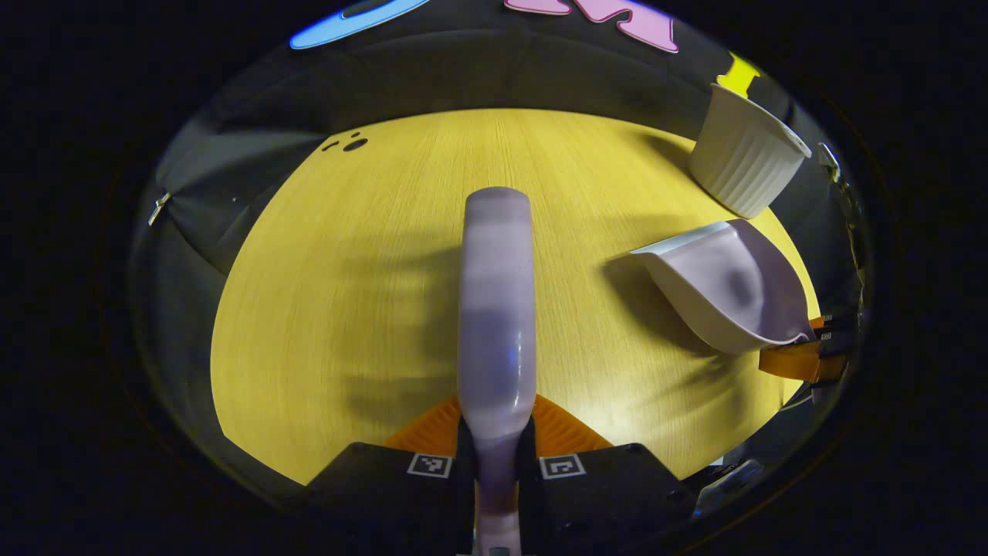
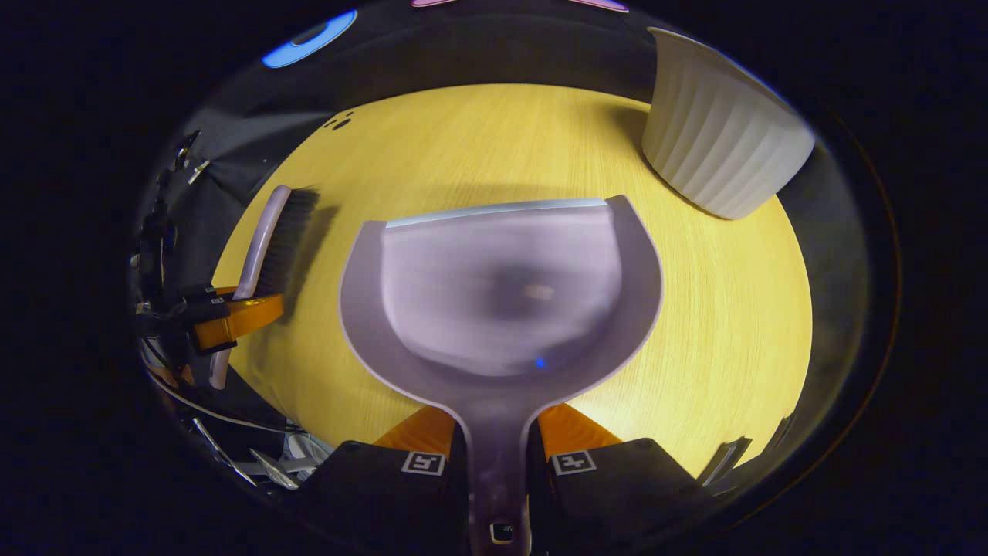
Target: Pick up the small broom and dustpan from the desktop, sweep the trash into the dustpan with the broom, and then empty the trash into the garbage bin.
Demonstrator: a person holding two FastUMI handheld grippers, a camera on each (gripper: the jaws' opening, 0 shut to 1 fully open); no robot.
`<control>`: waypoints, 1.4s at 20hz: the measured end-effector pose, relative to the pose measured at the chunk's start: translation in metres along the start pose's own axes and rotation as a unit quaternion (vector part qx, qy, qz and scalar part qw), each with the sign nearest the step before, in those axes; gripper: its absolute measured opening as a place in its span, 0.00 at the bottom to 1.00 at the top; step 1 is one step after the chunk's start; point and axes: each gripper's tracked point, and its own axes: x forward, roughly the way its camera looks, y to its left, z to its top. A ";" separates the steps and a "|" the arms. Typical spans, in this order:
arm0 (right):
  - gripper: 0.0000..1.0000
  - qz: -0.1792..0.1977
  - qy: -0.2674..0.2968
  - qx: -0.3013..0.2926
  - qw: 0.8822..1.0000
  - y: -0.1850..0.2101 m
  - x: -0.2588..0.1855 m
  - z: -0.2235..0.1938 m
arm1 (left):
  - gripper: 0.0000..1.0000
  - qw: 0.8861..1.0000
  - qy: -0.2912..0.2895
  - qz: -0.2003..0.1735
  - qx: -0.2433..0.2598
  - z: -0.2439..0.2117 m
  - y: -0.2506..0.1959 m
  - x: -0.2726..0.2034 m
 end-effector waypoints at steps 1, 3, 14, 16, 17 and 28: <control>0.35 0.000 0.005 0.006 1.000 0.003 -0.002 0.003 | 0.27 1.000 0.012 0.005 0.001 0.001 -0.001 0.005; 0.35 -0.001 0.019 0.015 1.000 0.004 -0.001 0.002 | 0.27 0.999 0.036 0.014 0.006 0.002 0.000 0.013; 0.99 0.070 0.027 0.008 0.997 0.013 -0.009 0.007 | 0.73 0.999 0.041 0.026 0.007 0.015 -0.018 0.011; 0.99 0.066 0.008 0.015 0.998 0.005 -0.017 0.016 | 1.00 0.999 0.030 0.021 -0.008 0.020 -0.022 -0.001; 0.99 0.064 -0.002 0.013 0.998 0.001 -0.023 0.020 | 0.99 1.000 0.016 0.022 -0.008 0.024 -0.022 -0.008; 0.99 0.019 -0.244 -0.066 0.967 0.016 -0.146 0.097 | 0.98 0.945 -0.323 0.053 0.027 0.103 -0.027 -0.194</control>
